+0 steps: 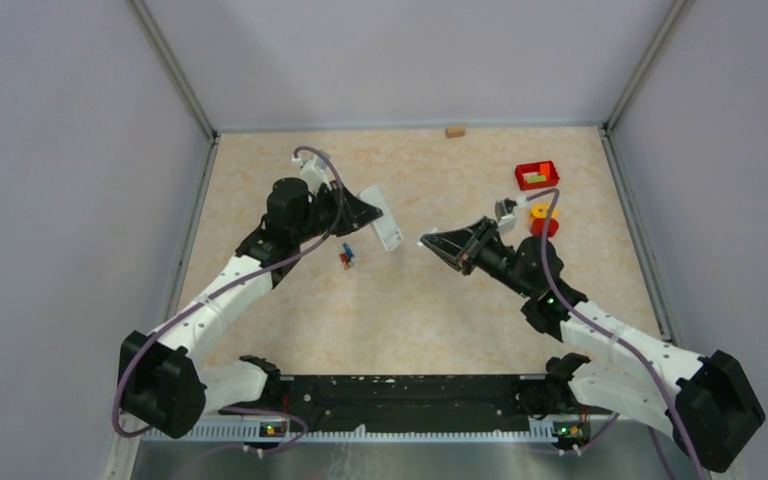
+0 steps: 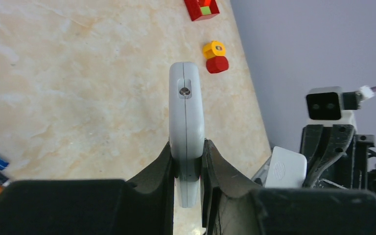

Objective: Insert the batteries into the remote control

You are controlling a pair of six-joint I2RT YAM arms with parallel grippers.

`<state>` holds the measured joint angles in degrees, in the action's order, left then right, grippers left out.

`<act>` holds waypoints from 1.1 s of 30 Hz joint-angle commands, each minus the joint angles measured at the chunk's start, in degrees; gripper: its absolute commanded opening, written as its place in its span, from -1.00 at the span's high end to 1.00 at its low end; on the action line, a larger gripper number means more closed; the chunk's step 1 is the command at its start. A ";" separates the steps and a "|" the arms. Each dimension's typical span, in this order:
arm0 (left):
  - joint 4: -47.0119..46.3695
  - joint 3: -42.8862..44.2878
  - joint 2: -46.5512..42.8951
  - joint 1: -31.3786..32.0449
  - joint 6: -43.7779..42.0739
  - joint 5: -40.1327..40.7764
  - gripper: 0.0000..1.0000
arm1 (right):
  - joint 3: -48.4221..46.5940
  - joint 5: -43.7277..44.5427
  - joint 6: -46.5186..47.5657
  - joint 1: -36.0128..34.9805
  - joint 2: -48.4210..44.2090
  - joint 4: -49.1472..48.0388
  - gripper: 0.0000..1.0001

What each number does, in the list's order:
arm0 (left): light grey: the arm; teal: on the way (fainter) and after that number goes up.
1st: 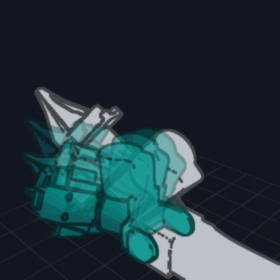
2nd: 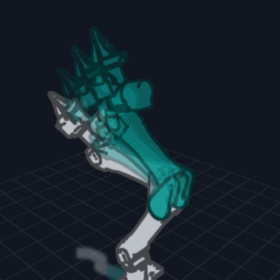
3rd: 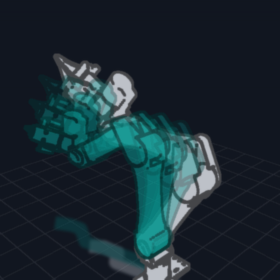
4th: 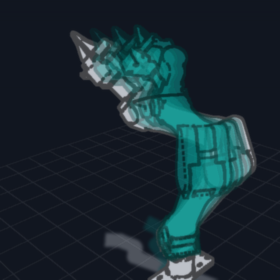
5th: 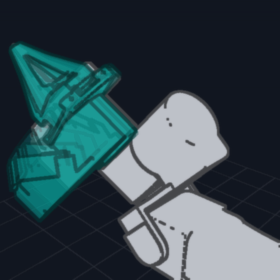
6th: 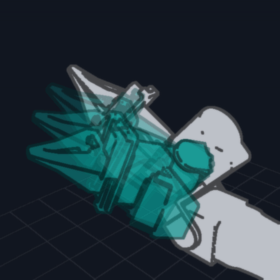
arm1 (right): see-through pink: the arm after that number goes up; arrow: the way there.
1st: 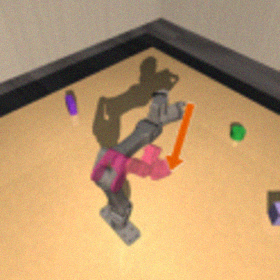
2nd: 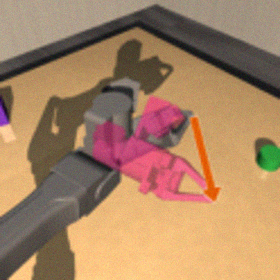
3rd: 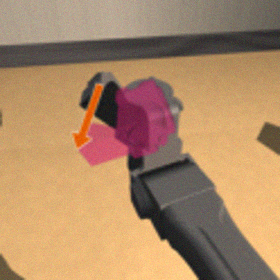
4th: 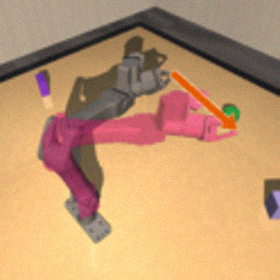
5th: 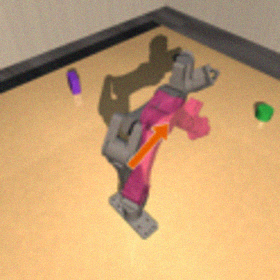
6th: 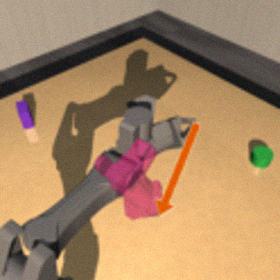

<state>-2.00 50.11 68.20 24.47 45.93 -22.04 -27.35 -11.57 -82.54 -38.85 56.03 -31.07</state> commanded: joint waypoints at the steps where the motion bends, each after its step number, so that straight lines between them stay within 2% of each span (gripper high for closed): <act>1: 1.28 0.79 -3.34 0.01 -8.32 3.54 1.00 | 0.85 2.72 10.51 1.19 -4.55 13.10 1.00; 4: 1.74 0.37 -4.70 -0.03 -10.95 3.18 1.00 | 1.50 3.53 17.98 1.72 -5.74 20.45 1.00; 8: 4.30 0.69 -5.86 -0.04 -12.32 1.63 1.00 | 1.62 0.83 24.14 2.16 -4.24 21.70 1.00; 18: 8.28 0.05 -8.17 -0.07 -11.07 2.08 1.00 | -0.21 -10.81 32.43 2.64 12.22 12.37 1.00; 27: 8.62 -0.30 -7.46 -0.80 -11.63 1.50 1.00 | -0.18 -24.00 32.92 8.14 27.61 -6.73 1.00; 33: 8.24 -0.46 -6.62 -1.09 -11.28 0.39 1.00 | 1.83 -33.52 26.59 11.66 37.55 -21.44 0.97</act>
<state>8.23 49.84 61.52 23.70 35.18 -20.34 -25.58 -36.84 -52.86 -29.15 89.25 -38.13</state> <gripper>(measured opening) 0.227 0.033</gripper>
